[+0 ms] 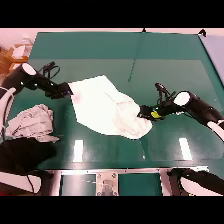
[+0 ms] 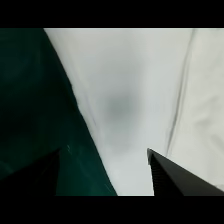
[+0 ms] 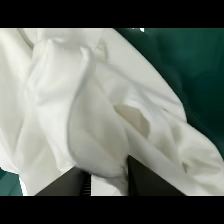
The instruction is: Fold the shirts.
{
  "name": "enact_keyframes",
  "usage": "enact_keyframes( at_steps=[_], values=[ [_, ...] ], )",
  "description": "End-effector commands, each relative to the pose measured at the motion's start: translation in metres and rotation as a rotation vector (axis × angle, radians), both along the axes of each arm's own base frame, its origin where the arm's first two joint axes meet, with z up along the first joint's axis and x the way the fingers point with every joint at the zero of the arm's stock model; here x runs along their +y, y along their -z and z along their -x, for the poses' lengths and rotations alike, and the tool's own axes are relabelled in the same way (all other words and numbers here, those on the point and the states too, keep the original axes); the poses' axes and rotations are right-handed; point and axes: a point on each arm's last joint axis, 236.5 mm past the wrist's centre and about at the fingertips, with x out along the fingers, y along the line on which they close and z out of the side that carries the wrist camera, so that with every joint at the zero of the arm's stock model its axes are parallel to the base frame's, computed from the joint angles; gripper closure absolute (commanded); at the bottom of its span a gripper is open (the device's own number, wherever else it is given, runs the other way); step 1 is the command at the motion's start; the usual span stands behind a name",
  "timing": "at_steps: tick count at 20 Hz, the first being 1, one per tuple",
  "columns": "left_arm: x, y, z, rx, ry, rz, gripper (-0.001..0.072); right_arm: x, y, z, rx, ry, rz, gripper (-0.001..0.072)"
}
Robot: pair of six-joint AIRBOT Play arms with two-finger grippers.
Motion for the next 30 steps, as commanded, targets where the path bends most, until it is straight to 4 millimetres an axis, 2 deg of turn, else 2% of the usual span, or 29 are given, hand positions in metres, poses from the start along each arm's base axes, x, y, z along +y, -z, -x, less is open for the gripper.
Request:
enact_keyframes(
  at_steps=[1,2,3,4,6,7,9,10,11,13,15,16,18,21,23,25,27,28,29,30],
  values=[
    [0.006,0.033,-0.015,-0.008,-0.068,0.009,0.0091,0.007,0.002,-0.006,-0.011,-0.015,-0.017,0.0535],
    [0.004,0.035,-0.019,-0.020,-0.076,0.024,0.0091,0.007,0.002,-0.006,-0.014,-0.021,-0.016,0.0602],
    [0.000,0.036,-0.026,-0.032,-0.100,0.052,0.0092,0.007,0.002,-0.006,-0.018,-0.028,-0.016,0.0604],
    [-0.008,0.033,-0.033,-0.054,-0.112,0.098,0.0092,0.008,0.002,-0.006,-0.018,-0.028,-0.016,0.0671],
    [-0.022,0.030,-0.044,-0.087,-0.134,0.183,0.0097,0.008,0.001,-0.006,-0.020,-0.031,-0.016,0.0695],
    [-0.026,0.028,-0.049,-0.102,-0.140,0.213,0.0243,0.007,0.001,-0.006,-0.020,-0.032,-0.015,0.0696],
    [-0.032,0.025,-0.053,-0.126,-0.130,0.243,0.0664,0.006,-0.002,-0.010,-0.033,-0.032,-0.015,0.0696],
    [-0.034,0.021,-0.052,-0.130,-0.113,0.247,0.0685,0.002,-0.007,-0.015,-0.042,-0.026,-0.016,0.0696],
    [-0.037,0.016,-0.046,-0.113,-0.080,0.258,0.0686,-0.006,-0.017,-0.026,-0.067,-0.021,-0.016,0.0697],
    [-0.042,0.004,-0.020,-0.045,0.013,0.270,0.0688,-0.039,-0.048,-0.063,-0.162,0.047,-0.012,0.0697],
    [-0.034,-0.004,0.012,0.029,0.079,0.184,0.0687,-0.088,-0.082,-0.104,-0.258,0.146,0.003,0.0696],
    [-0.030,-0.011,0.025,0.042,0.095,0.150,0.0688,-0.113,-0.093,-0.119,-0.270,0.191,0.008,0.0696],
    [-0.030,-0.030,0.050,0.034,0.090,0.144,0.0687,-0.151,-0.094,-0.136,-0.253,0.220,0.018,0.0696],
    [-0.038,-0.036,0.091,0.033,0.042,0.179,0.0687,-0.184,-0.069,-0.157,-0.217,0.264,0.024,0.0696],
    [-0.052,-0.027,0.117,0.052,-0.025,0.251,0.0686,-0.191,-0.050,-0.167,-0.181,0.278,0.007,0.0697],
    [-0.075,-0.014,0.135,0.046,-0.047,0.311,0.0686,-0.176,-0.034,-0.164,-0.135,0.239,-0.029,0.0696],
    [-0.096,-0.003,0.144,0.036,-0.035,0.325,0.0686,-0.163,-0.036,-0.164,-0.129,0.217,-0.050,0.0695],
    [-0.103,0.003,0.146,0.022,-0.025,0.305,0.0686,-0.164,-0.045,-0.167,-0.147,0.214,-0.048,0.0649],
    [-0.109,0.003,0.146,0.009,-0.012,0.295,0.0685,-0.167,-0.057,-0.171,-0.165,0.210,-0.047,0.0502],
    [-0.110,0.002,0.145,0.009,-0.016,0.302,0.0685,-0.171,-0.075,-0.170,-0.173,0.203,-0.053,0.0395]
  ],
)
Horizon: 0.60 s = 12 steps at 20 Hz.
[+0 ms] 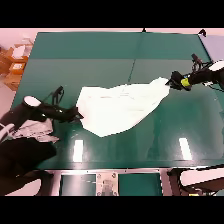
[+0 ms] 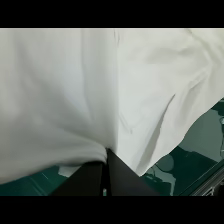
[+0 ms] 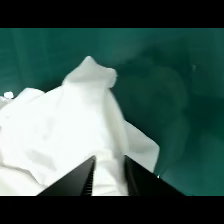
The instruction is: Fold the shirts.
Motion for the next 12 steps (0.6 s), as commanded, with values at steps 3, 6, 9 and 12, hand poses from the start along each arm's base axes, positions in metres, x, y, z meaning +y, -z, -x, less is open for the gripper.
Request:
enact_keyframes(
  at_steps=[3,6,9,12],
  values=[
    [-0.007,0.011,0.004,-0.050,0.005,-0.035,0.0685,-0.001,-0.064,0.031,0.022,-0.046,-0.041,0.0375],
    [-0.004,0.014,0.005,-0.055,0.019,-0.055,0.0684,0.047,-0.051,0.091,0.113,-0.070,-0.081,0.0271],
    [-0.003,0.015,0.006,-0.057,0.024,-0.064,0.0685,0.115,0.008,0.131,0.142,-0.057,-0.123,0.0171],
    [-0.004,0.015,0.008,-0.062,0.042,-0.063,0.0685,0.174,0.051,0.128,0.145,0.015,-0.229,0.0171]
  ],
)
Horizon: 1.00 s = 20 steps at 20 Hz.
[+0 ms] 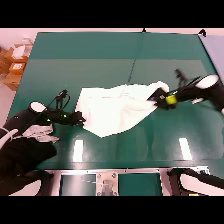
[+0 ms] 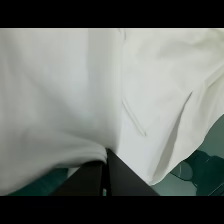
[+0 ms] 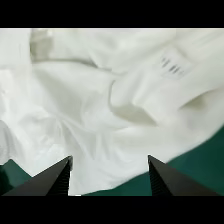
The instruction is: Fold the shirts.
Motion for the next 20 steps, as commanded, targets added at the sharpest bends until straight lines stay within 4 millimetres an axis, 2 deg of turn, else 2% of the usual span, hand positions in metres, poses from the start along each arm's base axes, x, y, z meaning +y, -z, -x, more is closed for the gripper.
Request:
enact_keyframes(
  at_steps=[1,3,5,6,7,8,9,10,14,16,17,18,19,20],
  values=[
    [0.000,0.001,0.003,-0.003,0.019,-0.006,0.0685,0.055,0.045,0.004,0.015,0.104,-0.076,0.0171],
    [-0.001,0.001,0.004,0.000,0.024,-0.004,0.0685,0.075,0.061,-0.003,0.044,0.118,-0.102,0.0171],
    [-0.001,0.001,0.004,-0.004,0.030,-0.005,0.0685,0.086,0.066,-0.011,0.042,0.109,-0.110,0.0173],
    [-0.001,0.001,0.004,-0.007,0.031,-0.006,0.0684,0.089,0.066,-0.016,0.037,0.103,-0.111,0.0205],
    [-0.001,0.001,0.004,-0.014,0.040,-0.009,0.0685,0.089,0.062,-0.022,0.013,0.097,-0.108,0.0426],
    [-0.001,0.001,0.004,-0.016,0.043,-0.009,0.0685,0.087,0.057,-0.029,-0.014,0.092,-0.105,0.0595],
    [-0.001,0.001,0.004,-0.016,0.043,-0.009,0.0685,0.084,0.052,-0.036,-0.030,0.100,-0.108,0.0620],
    [0.000,0.001,0.004,-0.017,0.044,-0.011,0.0685,0.081,0.047,-0.041,-0.046,0.099,-0.109,0.0694],
    [0.000,0.001,0.004,-0.016,0.045,-0.011,0.0685,0.068,0.025,-0.049,-0.089,0.070,-0.101,0.0696],
    [0.000,0.001,0.004,-0.019,0.046,-0.011,0.0685,0.066,-0.002,-0.046,-0.149,0.032,-0.111,0.0698],
    [0.000,-0.003,0.001,-0.032,0.050,-0.011,0.0685,0.062,-0.025,-0.045,-0.200,0.012,-0.117,0.0697],
    [-0.002,-0.014,-0.008,-0.064,0.056,-0.006,0.0686,0.055,-0.056,-0.047,-0.267,0.003,-0.124,0.0698],
    [-0.003,-0.034,-0.021,-0.126,0.066,-0.009,0.0686,0.043,-0.096,-0.052,-0.360,0.008,-0.126,0.0697],
    [-0.001,-0.065,-0.039,-0.229,0.078,-0.026,0.0686,0.029,-0.139,-0.055,-0.456,0.019,-0.123,0.0698]
  ],
)
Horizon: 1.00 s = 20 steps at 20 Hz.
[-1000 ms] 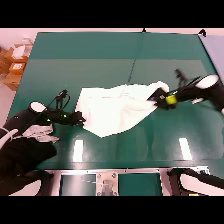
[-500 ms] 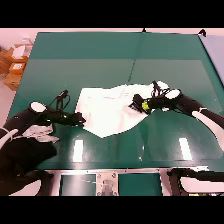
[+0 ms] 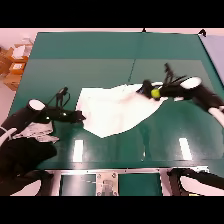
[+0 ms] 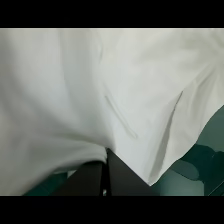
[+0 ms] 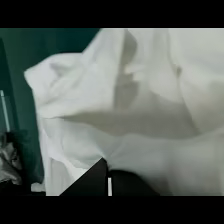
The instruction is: Fold the shirts.
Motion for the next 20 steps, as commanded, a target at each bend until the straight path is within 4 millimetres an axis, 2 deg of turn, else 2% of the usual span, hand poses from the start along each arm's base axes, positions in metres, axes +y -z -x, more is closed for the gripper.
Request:
enact_keyframes(
  at_steps=[1,3,4,5,6,7,8,9,10,12,13,15,18,20],
  values=[
    [0.004,-0.081,-0.043,-0.251,0.020,-0.032,0.0686,-0.039,-0.126,0.002,-0.281,0.014,0.019,0.0697],
    [0.023,-0.193,-0.072,-0.542,-0.035,-0.108,0.0686,-0.075,-0.221,0.012,-0.506,0.081,0.074,0.0697],
    [0.037,-0.263,-0.074,-0.708,-0.075,-0.148,0.0686,-0.092,-0.264,0.023,-0.609,0.123,0.107,0.0697],
    [0.050,-0.329,-0.067,-0.858,-0.117,-0.180,0.0686,-0.107,-0.309,0.039,-0.727,0.164,0.157,0.0697],
    [0.064,-0.399,-0.048,-1.008,-0.173,-0.200,0.0686,-0.118,-0.347,0.057,-0.827,0.202,0.206,0.0697],
    [0.075,-0.457,-0.023,-1.136,-0.217,-0.207,0.0686,-0.125,-0.385,0.080,-0.929,0.241,0.263,0.0697],
    [0.084,-0.511,0.008,-1.260,-0.250,-0.210,0.0686,-0.130,-0.414,0.102,-1.010,0.276,0.313,0.0697],
    [0.090,-0.550,0.039,-1.353,-0.270,-0.205,0.0686,-0.132,-0.441,0.125,-1.093,0.312,0.372,0.0697],
    [0.093,-0.581,0.068,-1.425,-0.278,-0.199,0.0686,-0.133,-0.462,0.146,-1.156,0.353,0.421,0.0697],
    [0.097,-0.612,0.106,-1.501,-0.278,-0.196,0.0686,-0.135,-0.481,0.174,-1.227,0.421,0.499,0.0697],
    [0.098,-0.617,0.114,-1.511,-0.279,-0.204,0.0686,-0.136,-0.484,0.184,-1.239,0.442,0.541,0.0697],
    [0.107,-0.607,0.106,-1.462,-0.305,-0.239,0.0686,-0.136,-0.481,0.189,-1.237,0.450,0.566,0.0697],
    [0.109,-0.554,0.051,-1.276,-0.284,-0.316,0.0686,-0.147,-0.453,0.170,-1.158,0.448,0.535,0.0697],
    [0.099,-0.500,-0.004,-1.120,-0.238,-0.334,0.0686,-0.159,-0.409,0.142,-1.047,0.440,0.445,0.0696]
  ],
)
